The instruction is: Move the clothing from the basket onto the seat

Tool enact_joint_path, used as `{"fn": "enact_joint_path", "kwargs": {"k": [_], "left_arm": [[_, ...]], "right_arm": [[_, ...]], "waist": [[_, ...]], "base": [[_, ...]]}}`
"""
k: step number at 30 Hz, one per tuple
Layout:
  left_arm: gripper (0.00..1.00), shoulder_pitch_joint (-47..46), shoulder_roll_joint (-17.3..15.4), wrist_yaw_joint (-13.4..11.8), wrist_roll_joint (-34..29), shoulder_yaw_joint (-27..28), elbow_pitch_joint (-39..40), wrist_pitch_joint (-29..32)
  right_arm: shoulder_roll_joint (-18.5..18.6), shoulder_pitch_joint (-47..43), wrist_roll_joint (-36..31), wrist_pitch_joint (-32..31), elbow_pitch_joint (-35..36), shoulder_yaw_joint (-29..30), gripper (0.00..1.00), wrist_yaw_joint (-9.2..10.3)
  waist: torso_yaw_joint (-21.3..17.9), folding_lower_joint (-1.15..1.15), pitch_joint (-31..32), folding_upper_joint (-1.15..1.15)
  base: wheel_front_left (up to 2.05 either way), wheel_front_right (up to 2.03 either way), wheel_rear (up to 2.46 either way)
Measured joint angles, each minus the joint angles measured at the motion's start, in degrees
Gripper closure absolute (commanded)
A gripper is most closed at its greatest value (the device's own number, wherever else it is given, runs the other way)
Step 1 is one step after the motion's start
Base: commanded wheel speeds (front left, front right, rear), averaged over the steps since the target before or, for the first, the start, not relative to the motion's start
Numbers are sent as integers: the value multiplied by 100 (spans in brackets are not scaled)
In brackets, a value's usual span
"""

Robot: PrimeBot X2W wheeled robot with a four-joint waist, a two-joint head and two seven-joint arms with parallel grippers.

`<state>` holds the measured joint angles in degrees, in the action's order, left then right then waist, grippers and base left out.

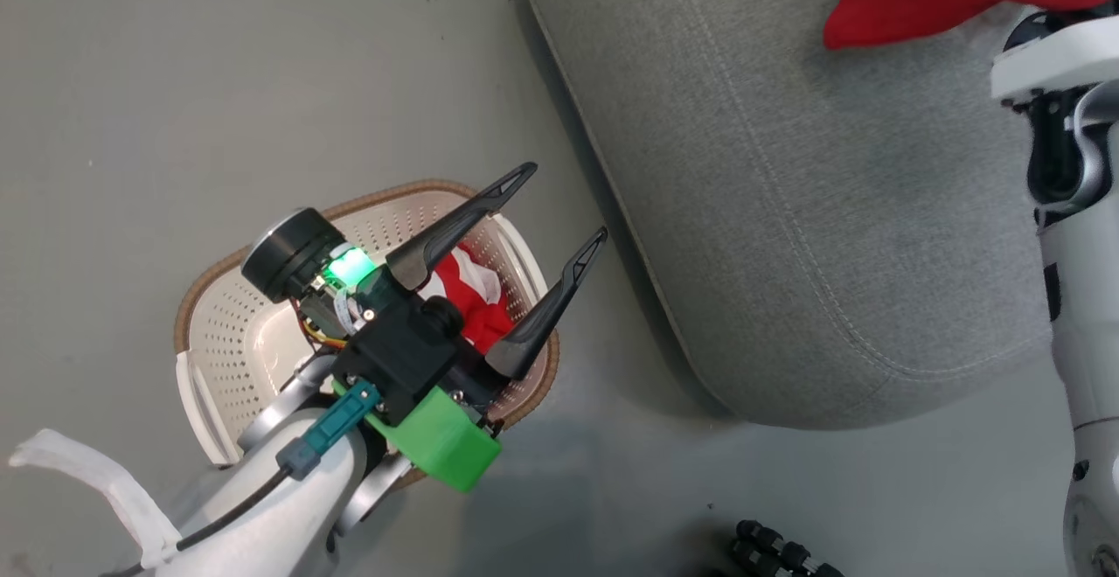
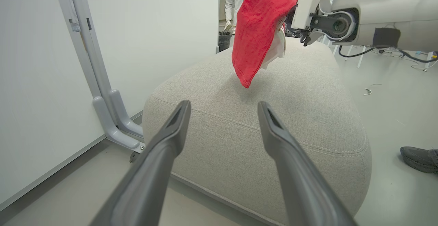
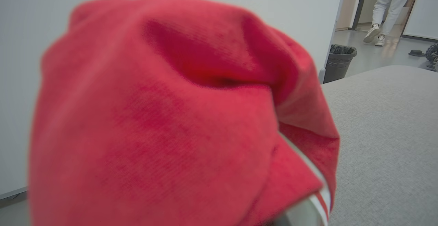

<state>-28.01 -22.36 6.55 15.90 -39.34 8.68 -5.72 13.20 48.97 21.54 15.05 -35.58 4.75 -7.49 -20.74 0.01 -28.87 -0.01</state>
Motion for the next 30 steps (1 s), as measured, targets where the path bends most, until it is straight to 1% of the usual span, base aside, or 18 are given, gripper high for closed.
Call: {"fn": "enact_joint_path", "kwargs": {"k": [6, 9, 12, 13, 14, 15, 16, 22, 30], "left_arm": [[0, -321, -34, 9, -110, -2, 54, -46], [0, -397, -49, 25, -132, -15, 49, -51], [0, -439, -55, 25, -133, -48, 16, -66], [0, -441, -56, 26, -133, -64, 1, -73], [0, -444, -56, 27, -133, -71, -14, -88], [0, -457, -57, 31, -133, -77, -35, -93], [0, -464, -55, 31, -131, -82, -67, -107], [0, -463, -40, 18, -97, -103, -215, -203], [0, -297, -9, -108, 68, -91, -404, -371]], "right_arm": [[204, 424, -73, 1, -575, 350, 100, 0], [220, 473, -148, 2, -965, 433, 100, 0], [191, 472, -177, 2, -1211, 508, 99, -1], [186, 466, -199, 2, -1269, 537, 83, -1], [179, 459, -208, 5, -1305, 566, 63, -1], [169, 438, -213, 18, -1332, 602, 29, -1], [157, 401, -226, 18, -1337, 637, 0, -1], [16, -55, -315, 18, -1122, 822, 0, -5], [-158, -954, -487, 10, -533, 953, 0, -5]], "waist": [[321, 0, -584, 0], [451, 0, -841, 0], [555, 1, -1055, 0], [586, 1, -1117, 0], [608, 1, -1162, 0], [632, 0, -1211, 0], [651, 0, -1246, 0], [667, 0, -1164, 0], [572, 0, -719, 0]], "base": [[0, 0, 0], [0, 0, 0], [0, 0, 0], [0, 0, 0], [0, 0, 0], [0, 0, 0], [0, 0, 0], [0, 0, 0], [0, 0, 0]]}}
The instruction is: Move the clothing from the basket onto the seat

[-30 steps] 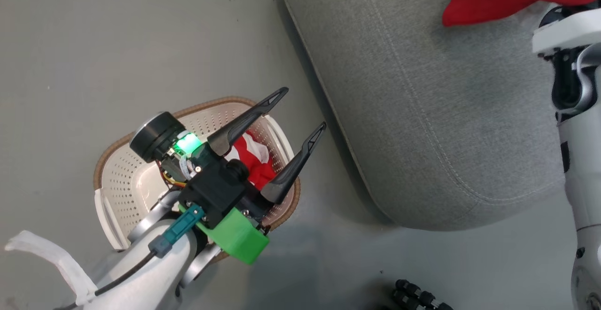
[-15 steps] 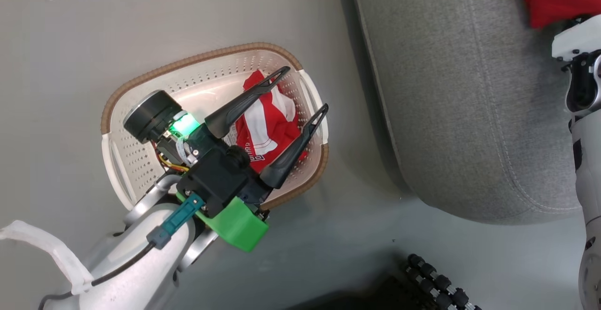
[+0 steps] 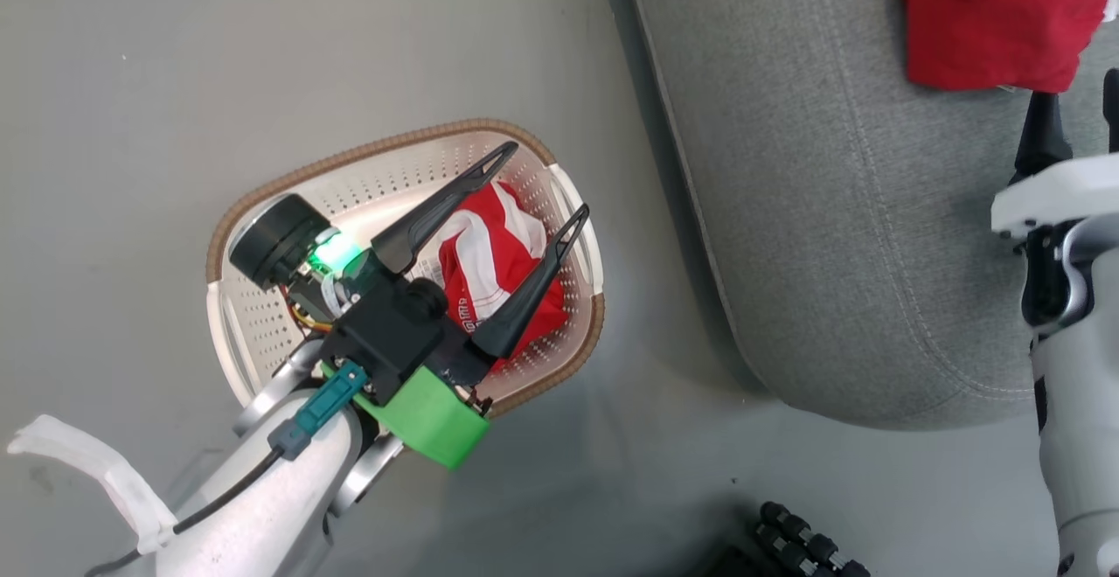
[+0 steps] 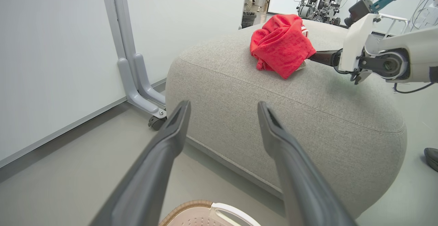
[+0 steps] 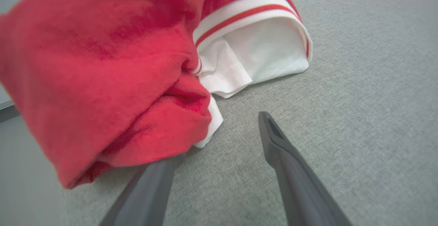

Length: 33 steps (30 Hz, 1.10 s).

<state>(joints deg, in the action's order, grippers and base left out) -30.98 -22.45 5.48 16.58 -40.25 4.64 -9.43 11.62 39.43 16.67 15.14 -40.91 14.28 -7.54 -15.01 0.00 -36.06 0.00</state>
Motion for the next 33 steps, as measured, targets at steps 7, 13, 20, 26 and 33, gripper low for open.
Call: {"fn": "enact_joint_path", "kwargs": {"k": [7, 13, 20, 26, 33], "left_arm": [[0, 337, 73, -224, 172, 99, -232, -183], [0, 655, 163, -553, 310, 312, -503, -377], [0, 950, 280, -866, 508, 712, -800, -525], [0, 1191, 448, -1053, 612, 1194, -1006, -556], [0, 1661, 684, -1206, 405, 2030, -1050, -560]], "right_arm": [[-300, -939, -130, 0, 847, 63, 0, 0], [-628, -1812, -434, 0, 2041, -101, 0, 0], [-813, -2454, -649, 0, 3040, -636, 0, 0], [-865, -2714, -734, -54, 3433, -1050, 0, 0], [-878, -3037, -786, -312, 3751, -1351, 0, 0]], "waist": [[-20, 0, 474, 0], [57, 0, 945, 0], [279, 0, 1431, 0], [618, 0, 1726, 0], [1066, 0, 2088, 0]], "base": [[0, 0, 0], [0, 0, 0], [0, 0, 0], [0, 0, 0], [0, 0, 0]]}}
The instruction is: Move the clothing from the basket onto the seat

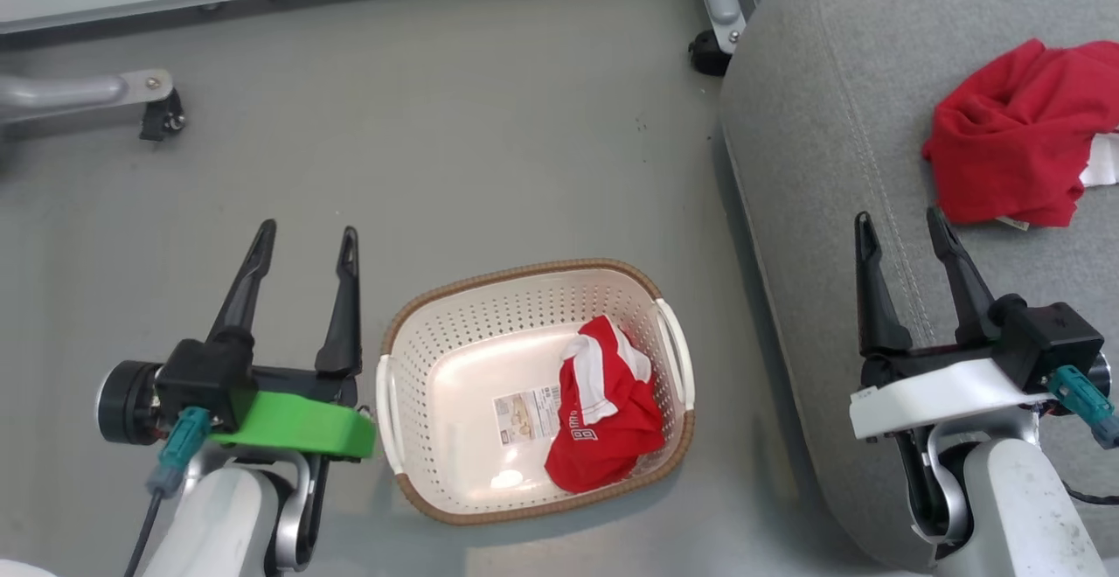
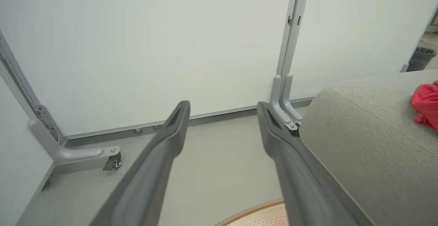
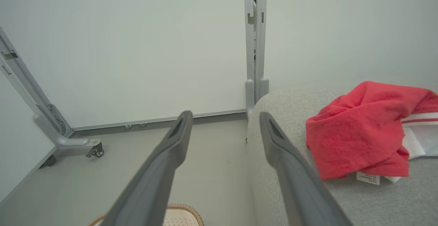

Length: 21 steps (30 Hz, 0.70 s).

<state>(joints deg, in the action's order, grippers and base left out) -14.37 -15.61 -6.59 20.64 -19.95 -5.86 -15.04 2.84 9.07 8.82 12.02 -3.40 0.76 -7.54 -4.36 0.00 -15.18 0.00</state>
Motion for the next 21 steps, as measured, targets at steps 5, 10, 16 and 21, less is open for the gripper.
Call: {"fn": "enact_joint_path", "kwargs": {"k": [5, 10, 16, 21], "left_arm": [[0, 354, 80, 18, -154, 557, -10, -1], [0, 678, 213, 189, -314, 889, -32, -1], [0, 1057, 378, 371, -494, 1060, -134, 0], [0, 1279, 495, 486, -624, 1138, -216, -1]], "right_arm": [[1, -240, -32, -169, 163, -9, 0, 0], [1, -514, -33, -313, 283, -22, 0, 0], [1, -830, -40, -467, 396, -85, 0, 0], [2, -1046, -40, -589, 488, -135, 0, 0]], "waist": [[244, 0, 281, 0], [416, 0, 570, 0], [510, 0, 921, 0], [515, 0, 1158, 0]], "base": [[0, 0, 0], [0, 0, 0], [0, 0, 0], [0, 0, 0]]}}
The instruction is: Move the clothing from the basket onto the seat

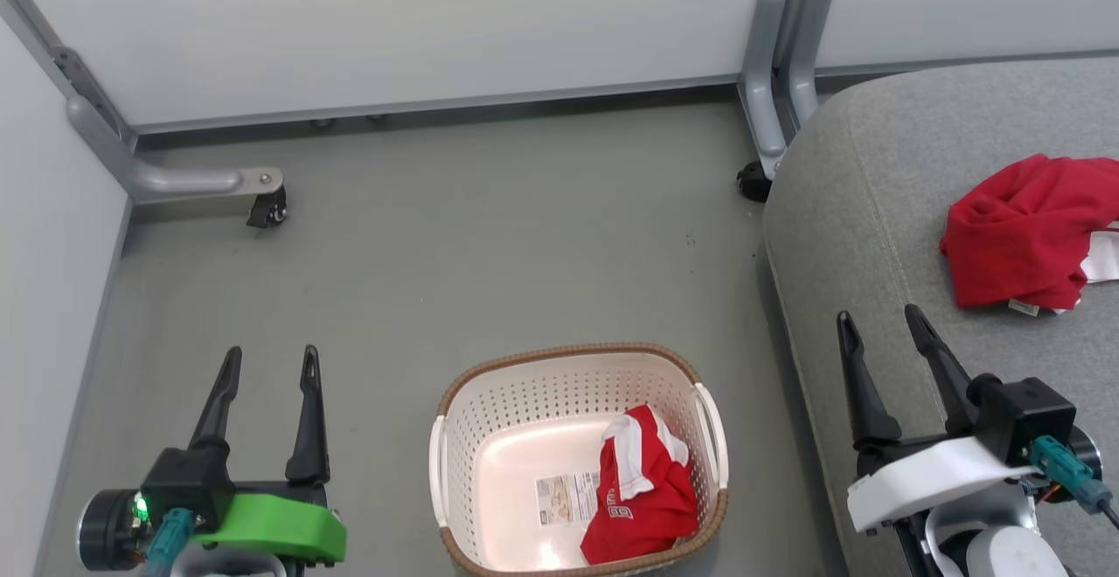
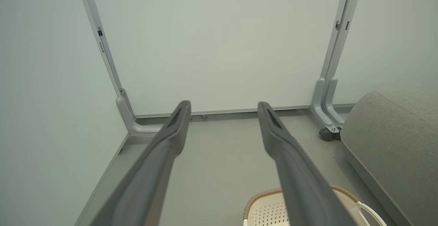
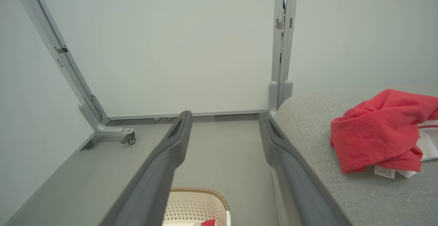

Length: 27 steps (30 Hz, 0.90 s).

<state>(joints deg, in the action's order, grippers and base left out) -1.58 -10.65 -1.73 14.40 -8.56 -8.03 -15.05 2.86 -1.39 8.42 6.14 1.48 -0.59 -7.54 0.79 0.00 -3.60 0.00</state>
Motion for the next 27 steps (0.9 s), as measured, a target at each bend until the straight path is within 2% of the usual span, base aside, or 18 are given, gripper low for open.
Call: {"fn": "enact_joint_path", "kwargs": {"k": [10, 27], "left_arm": [[0, 125, 133, 175, -164, 174, -183, 0], [0, 108, 375, 376, -449, 394, -312, 0]], "right_arm": [[-1, -209, 3, -153, 179, -55, 0, 0], [-1, -237, 1, -211, 290, -60, 0, 0]], "waist": [[-5, 0, 219, 0], [33, 0, 174, 0]], "base": [[0, 0, 0], [0, 0, 0]]}}
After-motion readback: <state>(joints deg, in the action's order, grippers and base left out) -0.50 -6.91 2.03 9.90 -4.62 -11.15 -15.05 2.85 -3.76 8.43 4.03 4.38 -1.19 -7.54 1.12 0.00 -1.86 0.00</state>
